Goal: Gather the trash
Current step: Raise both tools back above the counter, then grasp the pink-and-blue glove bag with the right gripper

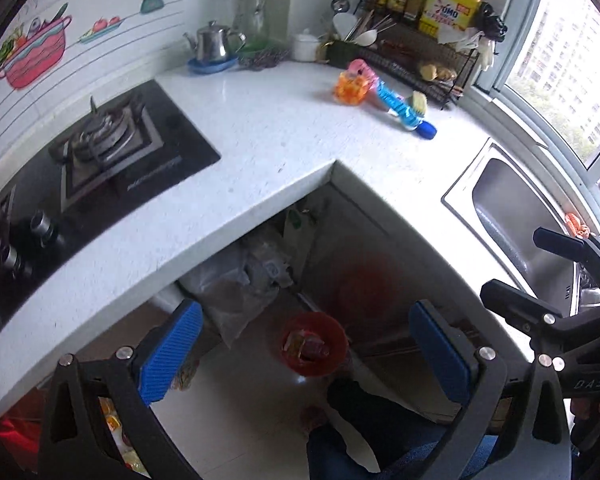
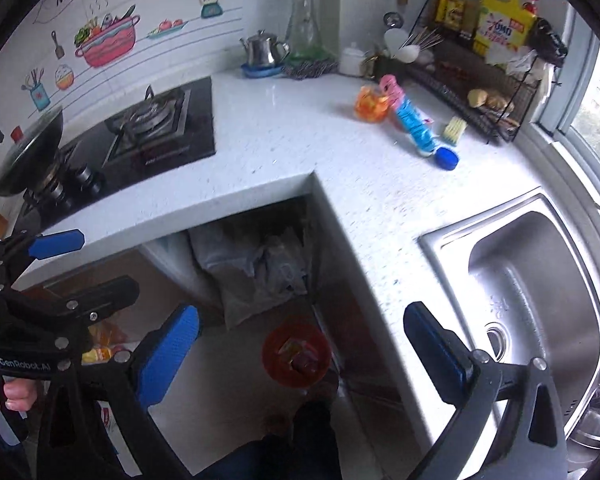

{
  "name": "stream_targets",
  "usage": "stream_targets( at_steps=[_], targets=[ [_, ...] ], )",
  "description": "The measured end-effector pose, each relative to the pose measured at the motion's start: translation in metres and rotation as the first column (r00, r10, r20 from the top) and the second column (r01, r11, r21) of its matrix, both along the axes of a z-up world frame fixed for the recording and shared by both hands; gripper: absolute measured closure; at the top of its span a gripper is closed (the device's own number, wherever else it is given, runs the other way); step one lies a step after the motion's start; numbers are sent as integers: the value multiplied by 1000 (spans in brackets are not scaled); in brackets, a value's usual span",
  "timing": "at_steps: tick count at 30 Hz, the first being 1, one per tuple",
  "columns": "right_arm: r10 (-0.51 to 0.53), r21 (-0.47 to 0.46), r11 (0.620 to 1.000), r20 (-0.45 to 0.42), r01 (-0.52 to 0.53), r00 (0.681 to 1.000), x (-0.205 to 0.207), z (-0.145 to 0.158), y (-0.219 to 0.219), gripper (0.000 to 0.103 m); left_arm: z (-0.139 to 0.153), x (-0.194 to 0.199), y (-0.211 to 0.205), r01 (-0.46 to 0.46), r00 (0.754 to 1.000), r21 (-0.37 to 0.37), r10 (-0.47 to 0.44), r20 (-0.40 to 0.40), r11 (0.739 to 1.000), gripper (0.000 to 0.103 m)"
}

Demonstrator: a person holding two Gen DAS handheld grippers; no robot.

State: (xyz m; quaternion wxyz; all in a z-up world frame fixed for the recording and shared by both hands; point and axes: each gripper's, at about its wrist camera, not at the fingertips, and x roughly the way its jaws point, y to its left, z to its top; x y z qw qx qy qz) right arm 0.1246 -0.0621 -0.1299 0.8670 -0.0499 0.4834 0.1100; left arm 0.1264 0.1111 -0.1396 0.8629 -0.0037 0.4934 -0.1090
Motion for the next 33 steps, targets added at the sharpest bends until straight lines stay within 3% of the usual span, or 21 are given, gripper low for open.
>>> stream_targets(
  at_steps=[7,20,29,33],
  targets=[
    [-65,12,998,55,64,996,21,21,-28,1,28,38,-34,68,997,1,-68,41,998,0],
    [-161,59,986,81,156,984,100,39,-87,1,49,144,-100,171,983,30,-172,57,985,0],
    [-164,66,985,49,161,985,160,33,-124,1,42,210,-138,193,981,45,-194,25,980,0],
    [-136,66,989,18,134,991,189,25,-134,1,29,242,-145,162,987,26,-161,-21,986,0]
  ],
)
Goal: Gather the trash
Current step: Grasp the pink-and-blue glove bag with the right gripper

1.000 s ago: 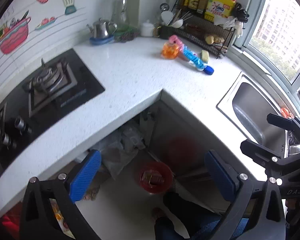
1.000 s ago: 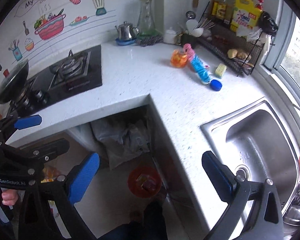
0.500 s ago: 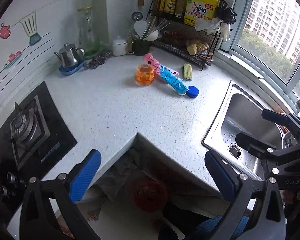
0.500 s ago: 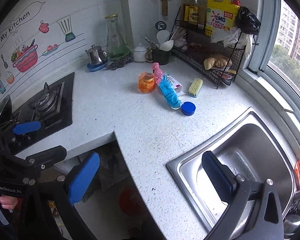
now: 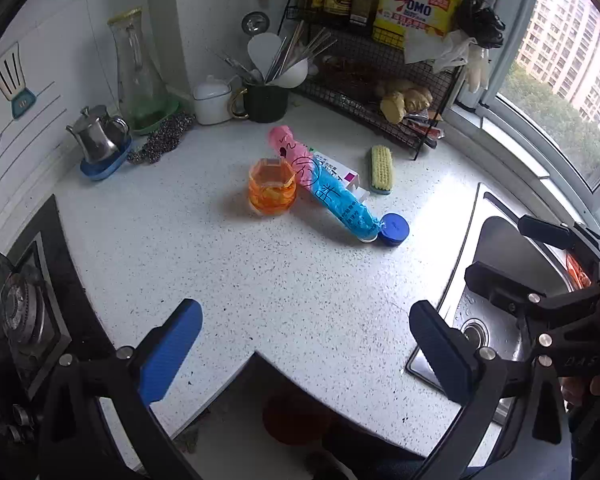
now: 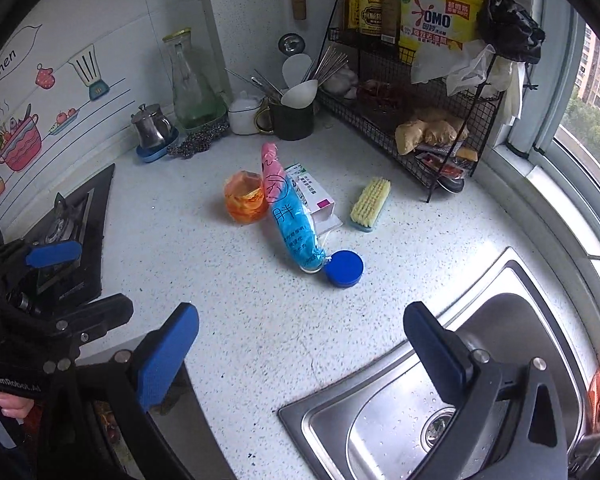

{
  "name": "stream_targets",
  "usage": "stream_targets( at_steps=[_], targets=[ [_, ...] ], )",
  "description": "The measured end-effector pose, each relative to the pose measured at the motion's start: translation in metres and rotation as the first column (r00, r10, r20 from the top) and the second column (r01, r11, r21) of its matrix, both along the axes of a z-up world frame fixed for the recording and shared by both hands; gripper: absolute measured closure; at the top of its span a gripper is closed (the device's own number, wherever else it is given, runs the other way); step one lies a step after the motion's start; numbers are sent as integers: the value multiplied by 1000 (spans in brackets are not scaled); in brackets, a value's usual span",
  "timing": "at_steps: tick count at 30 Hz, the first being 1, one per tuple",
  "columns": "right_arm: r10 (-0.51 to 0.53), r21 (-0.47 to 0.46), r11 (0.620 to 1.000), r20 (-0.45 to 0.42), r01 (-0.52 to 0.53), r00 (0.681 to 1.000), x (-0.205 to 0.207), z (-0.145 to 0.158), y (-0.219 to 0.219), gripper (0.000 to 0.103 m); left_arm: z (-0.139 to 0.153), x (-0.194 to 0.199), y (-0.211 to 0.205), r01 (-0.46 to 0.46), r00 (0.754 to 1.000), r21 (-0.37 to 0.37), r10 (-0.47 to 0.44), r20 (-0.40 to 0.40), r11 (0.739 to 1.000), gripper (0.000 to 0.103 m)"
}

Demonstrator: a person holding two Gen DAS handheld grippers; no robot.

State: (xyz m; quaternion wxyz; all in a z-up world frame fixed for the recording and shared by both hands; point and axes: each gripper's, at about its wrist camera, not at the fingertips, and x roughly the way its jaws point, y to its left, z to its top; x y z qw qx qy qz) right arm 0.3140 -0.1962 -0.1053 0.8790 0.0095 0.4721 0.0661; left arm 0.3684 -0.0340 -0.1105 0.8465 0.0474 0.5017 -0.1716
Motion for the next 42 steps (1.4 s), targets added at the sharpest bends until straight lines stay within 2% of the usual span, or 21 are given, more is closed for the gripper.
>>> stream_targets(
  at_steps=[10,13,15,16,21,23,25,27,29,32,36,42],
  targets=[
    [110,28,994,-99,-108,989,84,-38,0,1,-43,65,-6,-83,993,86,89,-76,993,0],
    [136,42,990,-133,-132,982,108,-54,2,1,-57,84,1,-123,986,91,132,-100,988,0],
    [152,49,988,-154,-146,976,122,-65,3,7,-65,92,6,-151,981,90,160,-113,984,0],
    [164,55,986,-165,-156,973,128,-70,4,14,-70,97,8,-165,977,91,175,-122,982,0],
    [200,84,979,-214,-186,956,152,-97,12,17,-90,106,10,-183,968,129,201,-151,975,0],
    [203,75,979,-237,-190,950,157,-107,15,32,-96,105,9,-181,966,141,203,-161,973,0],
    [208,56,978,-258,-200,944,160,-115,19,37,-101,105,7,-177,964,148,201,-173,973,0],
    [210,66,978,-270,-200,940,159,-119,20,47,-101,103,4,-168,965,150,194,-175,974,0],
    [211,66,977,-266,-201,941,156,-119,21,63,-101,101,1,-161,967,151,187,-176,975,0],
    [214,80,976,-225,-201,951,149,-111,18,76,-99,100,-6,-152,969,148,177,-173,977,0],
    [217,136,972,-210,-192,953,138,-99,5,80,-87,95,-18,-126,976,131,146,-160,983,0],
    [140,154,981,-135,-118,981,116,-61,-34,83,-64,87,-39,-93,986,104,106,-127,990,0]
  ],
)
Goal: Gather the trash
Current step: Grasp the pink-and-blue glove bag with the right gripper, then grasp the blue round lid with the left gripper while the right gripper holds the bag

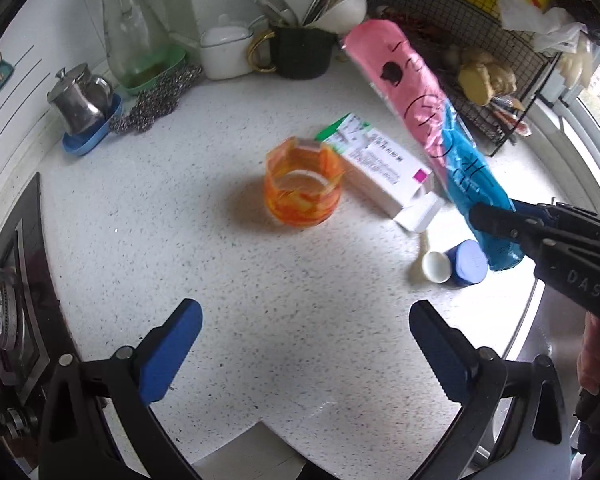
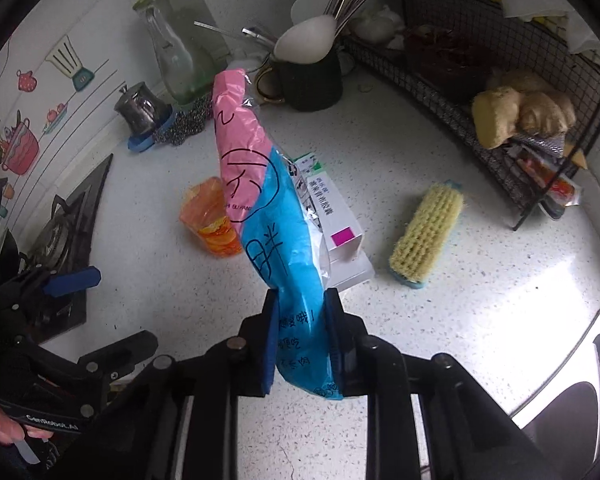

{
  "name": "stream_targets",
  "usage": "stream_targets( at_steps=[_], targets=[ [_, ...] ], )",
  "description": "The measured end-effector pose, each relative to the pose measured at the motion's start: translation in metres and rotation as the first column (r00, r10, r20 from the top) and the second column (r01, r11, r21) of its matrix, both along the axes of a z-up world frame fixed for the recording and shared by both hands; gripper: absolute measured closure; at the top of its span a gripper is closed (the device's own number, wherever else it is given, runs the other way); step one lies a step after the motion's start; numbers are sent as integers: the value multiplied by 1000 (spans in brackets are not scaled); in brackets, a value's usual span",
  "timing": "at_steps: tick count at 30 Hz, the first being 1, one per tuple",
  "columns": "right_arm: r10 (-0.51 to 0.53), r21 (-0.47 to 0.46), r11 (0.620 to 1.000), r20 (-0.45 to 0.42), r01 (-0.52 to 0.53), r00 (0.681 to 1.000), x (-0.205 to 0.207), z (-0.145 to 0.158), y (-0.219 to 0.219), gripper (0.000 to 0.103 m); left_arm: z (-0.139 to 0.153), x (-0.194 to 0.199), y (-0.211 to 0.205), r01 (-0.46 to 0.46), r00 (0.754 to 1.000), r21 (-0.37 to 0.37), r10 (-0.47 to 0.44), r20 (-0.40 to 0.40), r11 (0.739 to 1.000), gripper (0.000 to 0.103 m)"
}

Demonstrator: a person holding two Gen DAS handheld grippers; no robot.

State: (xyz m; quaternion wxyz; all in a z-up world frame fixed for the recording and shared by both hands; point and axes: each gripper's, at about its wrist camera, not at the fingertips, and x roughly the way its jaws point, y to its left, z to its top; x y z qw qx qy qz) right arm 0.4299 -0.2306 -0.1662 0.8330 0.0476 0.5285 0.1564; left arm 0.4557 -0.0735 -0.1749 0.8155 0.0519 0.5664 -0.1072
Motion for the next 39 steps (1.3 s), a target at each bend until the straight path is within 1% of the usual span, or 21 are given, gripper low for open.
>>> stream_targets(
  at_steps=[3,6,8,11,13,16,23,26,29,32,34,36,37,39],
  targets=[
    [-45,-17,999,25,46,999,-9,14,-19,83,8,-3,-11,19,1000,-23,-19,7,1000,0],
    [-89,-37,995,36,90,995,-17,20,-38,83,11,-3,-24,47,999,-69,-47,5,996,0],
    [-115,-47,992,36,117,993,-19,16,-46,83,8,-1,-34,64,998,-77,-64,0,995,0],
    [-146,-65,987,27,147,989,-20,5,-49,83,1,1,-56,101,995,-64,-102,-16,993,0],
    [-161,-69,984,22,162,987,-25,1,-58,83,-5,2,-68,130,991,-57,-131,-23,990,0],
    [-172,-87,981,16,172,985,-30,-5,-64,83,-14,6,-84,153,987,-44,-155,-42,987,0],
    [-190,-71,979,-16,189,982,-28,-20,-78,83,-24,21,-113,191,978,-74,-196,-67,979,0],
    [-214,-64,975,-25,212,976,-27,-25,-87,83,-30,26,-127,238,967,-81,-244,-71,968,0],
    [-239,-58,970,-32,237,970,-27,-29,-96,83,-38,27,-144,307,947,-75,-312,-75,949,0],
    [-258,-57,965,-41,255,965,-28,-34,-104,83,-46,29,-159,363,927,-74,-368,-72,929,6],
    [-267,-54,963,-51,265,962,-28,-38,-108,83,-52,29,-168,405,910,-60,-409,-70,912,10],
    [-289,-55,957,-64,286,955,-29,-43,-113,83,-58,29,-175,442,893,-43,-444,-75,896,19],
    [-294,-53,955,-69,291,953,-31,-45,-116,83,-60,27,-179,458,885,-36,-459,-78,888,22],
    [-302,-51,953,-75,299,950,-32,-46,-120,83,-64,24,-185,487,869,-29,-487,-83,873,33]
  ],
)
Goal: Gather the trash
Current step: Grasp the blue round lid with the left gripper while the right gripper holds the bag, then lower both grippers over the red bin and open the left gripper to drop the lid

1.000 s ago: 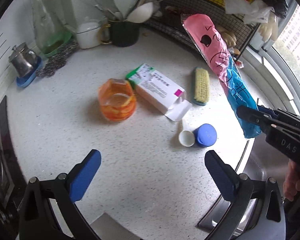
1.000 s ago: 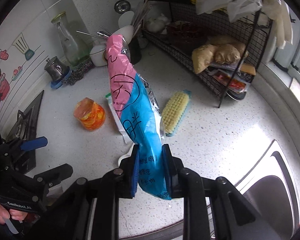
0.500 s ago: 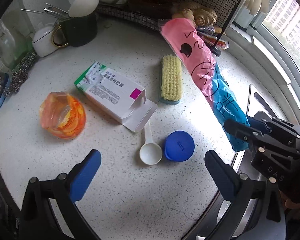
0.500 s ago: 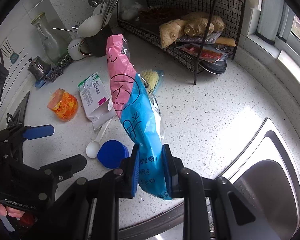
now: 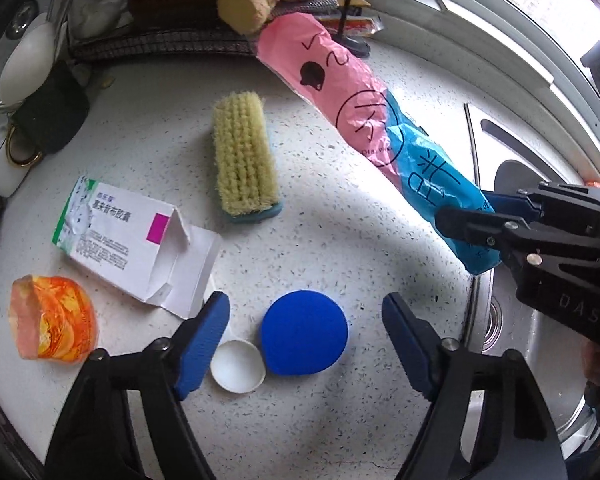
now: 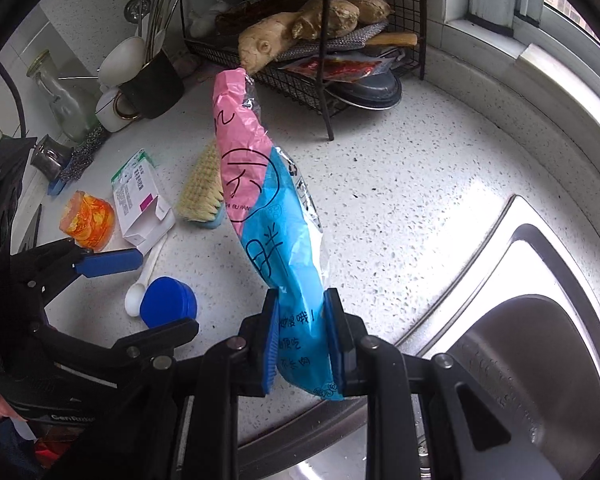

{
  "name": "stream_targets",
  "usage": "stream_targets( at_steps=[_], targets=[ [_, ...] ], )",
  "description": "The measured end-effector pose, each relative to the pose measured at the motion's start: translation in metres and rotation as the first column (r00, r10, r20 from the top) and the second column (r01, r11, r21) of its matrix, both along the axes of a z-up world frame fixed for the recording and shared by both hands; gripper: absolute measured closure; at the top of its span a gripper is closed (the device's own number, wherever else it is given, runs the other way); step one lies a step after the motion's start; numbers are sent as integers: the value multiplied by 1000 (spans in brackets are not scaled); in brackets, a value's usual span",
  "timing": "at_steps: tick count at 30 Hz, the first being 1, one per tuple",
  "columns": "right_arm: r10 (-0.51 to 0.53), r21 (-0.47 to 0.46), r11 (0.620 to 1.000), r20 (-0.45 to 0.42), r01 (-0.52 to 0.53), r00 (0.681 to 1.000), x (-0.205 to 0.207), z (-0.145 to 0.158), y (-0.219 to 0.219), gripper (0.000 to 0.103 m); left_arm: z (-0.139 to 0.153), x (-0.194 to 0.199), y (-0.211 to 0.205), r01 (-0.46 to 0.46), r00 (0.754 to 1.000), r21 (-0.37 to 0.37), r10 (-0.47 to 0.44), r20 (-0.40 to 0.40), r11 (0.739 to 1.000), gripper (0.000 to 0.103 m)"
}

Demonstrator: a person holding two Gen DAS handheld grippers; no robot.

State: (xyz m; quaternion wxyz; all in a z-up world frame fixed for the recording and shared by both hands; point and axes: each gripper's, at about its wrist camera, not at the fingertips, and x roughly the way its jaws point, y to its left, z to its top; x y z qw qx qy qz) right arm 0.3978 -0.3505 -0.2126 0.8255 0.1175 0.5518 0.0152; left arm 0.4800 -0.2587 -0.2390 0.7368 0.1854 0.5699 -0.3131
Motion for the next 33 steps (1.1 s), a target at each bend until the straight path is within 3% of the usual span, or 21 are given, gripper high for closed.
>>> stream_targets(
  at_steps=[1,3,5,15,33],
  targets=[
    [-3,2,1000,-3,3,1000,0,-1,-1,83,-2,-1,-3,12,1000,1,-12,-3,1000,37],
    [-10,6,1000,-7,10,1000,-1,-2,-4,83,-6,-5,-8,33,999,10,-33,-6,999,55],
    [-12,8,1000,-8,12,1000,-2,-2,-5,83,-11,-9,-12,40,999,15,-39,-18,999,60],
    [-6,-10,1000,10,7,1000,1,6,8,83,5,-28,5,-20,1000,-33,20,-14,999,60],
    [88,-82,994,134,-77,987,-54,81,87,83,108,-91,107,-150,981,-146,165,99,978,60]
  ],
)
